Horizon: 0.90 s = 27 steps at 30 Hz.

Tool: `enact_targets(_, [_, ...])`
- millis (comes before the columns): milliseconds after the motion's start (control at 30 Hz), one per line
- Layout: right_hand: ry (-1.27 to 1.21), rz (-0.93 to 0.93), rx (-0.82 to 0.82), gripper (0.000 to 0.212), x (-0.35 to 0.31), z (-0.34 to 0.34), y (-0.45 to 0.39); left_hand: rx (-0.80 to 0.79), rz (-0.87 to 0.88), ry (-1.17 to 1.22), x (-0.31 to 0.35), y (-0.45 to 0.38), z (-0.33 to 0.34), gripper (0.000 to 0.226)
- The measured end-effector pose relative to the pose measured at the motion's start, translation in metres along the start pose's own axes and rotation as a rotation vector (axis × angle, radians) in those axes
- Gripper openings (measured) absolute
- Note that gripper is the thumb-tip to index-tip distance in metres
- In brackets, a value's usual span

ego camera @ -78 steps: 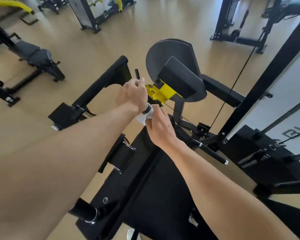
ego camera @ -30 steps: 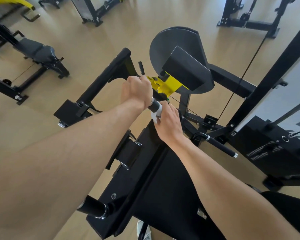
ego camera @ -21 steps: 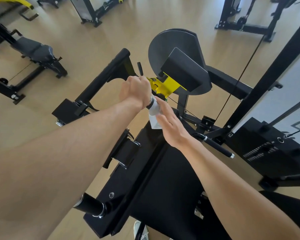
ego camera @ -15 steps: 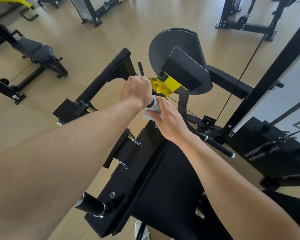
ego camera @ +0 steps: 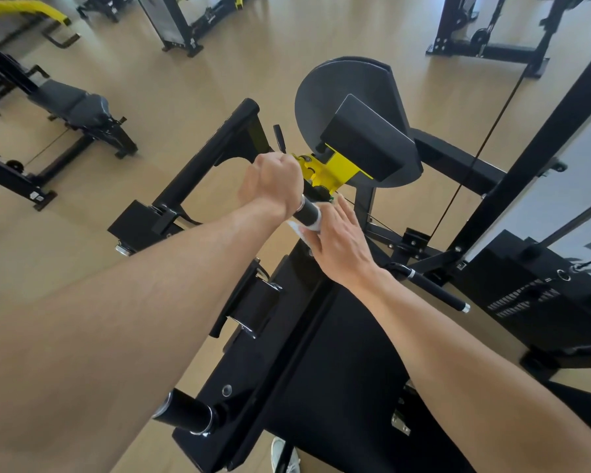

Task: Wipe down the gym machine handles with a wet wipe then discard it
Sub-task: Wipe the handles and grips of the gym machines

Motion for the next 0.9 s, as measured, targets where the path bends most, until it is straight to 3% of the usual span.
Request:
enact_targets(133, [-0.065,-0.125,0.168,0.029,-0.044,-0.033,-0.016,0.032,0.004,-0.005,0.0,0.0,-0.001,0.041])
enact_targets(367, [0.061,0.078,0.005,0.032,0.012,0.006,0.006,0.008,0.028,-0.002,0.002,0.001,-0.001,0.039])
enact_targets(567, [-0.057,-0.038,0.163,0.03,-0.041,-0.03,-0.014,0.048,-0.001,0.011,0.001,0.004,-0.004,0.042])
enact_targets(767, [-0.046,0.123,0.072,0.033,0.002,-0.001,0.005,0.03,-0.012,0.029,0.0,0.007,-0.003,0.039])
enact_targets(900, [-0.086,0.018,0.151,0.029,-0.027,-0.022,-0.013,0.046,-0.004,0.025,0.001,0.005,-0.004,0.041])
Point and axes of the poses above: each hand's wrist, its own y-axis away from the middle knuckle, its own z-axis out of the palm, x = y × z, the point moved 10 cm from there along -y, towards the middle knuckle, and after that the axes turned 6 degrees about -x, right-handed, at the moved point
